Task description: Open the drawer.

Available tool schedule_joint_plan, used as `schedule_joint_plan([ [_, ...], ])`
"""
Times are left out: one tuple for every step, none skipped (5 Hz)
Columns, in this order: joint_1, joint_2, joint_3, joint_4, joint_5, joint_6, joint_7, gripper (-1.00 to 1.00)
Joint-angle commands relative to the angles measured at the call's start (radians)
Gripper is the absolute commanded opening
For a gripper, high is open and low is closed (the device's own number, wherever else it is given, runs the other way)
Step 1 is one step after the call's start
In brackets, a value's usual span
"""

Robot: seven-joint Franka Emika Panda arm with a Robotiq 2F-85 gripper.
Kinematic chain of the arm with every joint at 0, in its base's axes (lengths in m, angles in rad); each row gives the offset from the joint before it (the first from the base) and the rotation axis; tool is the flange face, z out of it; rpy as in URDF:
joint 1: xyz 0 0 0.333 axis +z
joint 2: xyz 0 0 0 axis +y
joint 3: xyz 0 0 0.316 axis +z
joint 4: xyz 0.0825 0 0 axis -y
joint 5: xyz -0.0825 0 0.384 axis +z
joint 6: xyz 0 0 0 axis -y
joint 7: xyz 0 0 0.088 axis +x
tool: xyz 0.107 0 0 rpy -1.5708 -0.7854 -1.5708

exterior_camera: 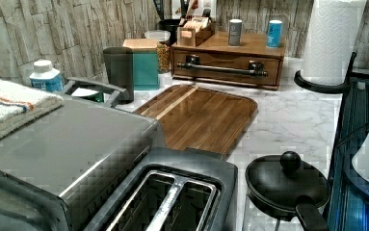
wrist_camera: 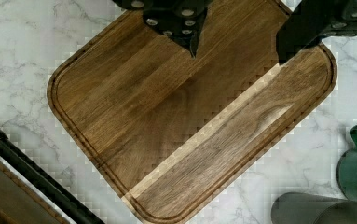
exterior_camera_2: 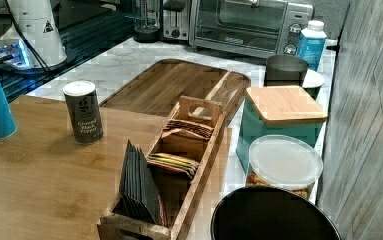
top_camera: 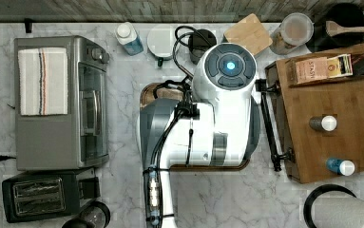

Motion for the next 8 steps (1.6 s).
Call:
schedule_joint_plan([
  [-0.001, 0.0, 0.001, -0.009, 0.005, 0.0, 0.0, 1.0],
  [-0.048, -0.011, 0.047, -0.047, 0.005, 0.017, -0.151, 1.0],
  [-0.015, -0.088, -0.005, -0.192, -0.004, 0.152, -0.38, 1.0],
  [-0.028, -0.108, -0.02, -0.247, -0.044, 0.192, -0.605, 1.0],
  [-0.043, -0.103, -0.046, -0.276, -0.092, 0.231, -0.771, 1.0],
  [-0.069, -0.106, -0.083, -0.328, -0.089, 0.324, -0.925, 1.0],
  [-0.091, -0.086, -0.119, -0.345, -0.107, 0.389, -1.052, 1.0],
  [-0.122, -0.051, -0.135, -0.336, -0.135, 0.435, -1.137, 1.0],
])
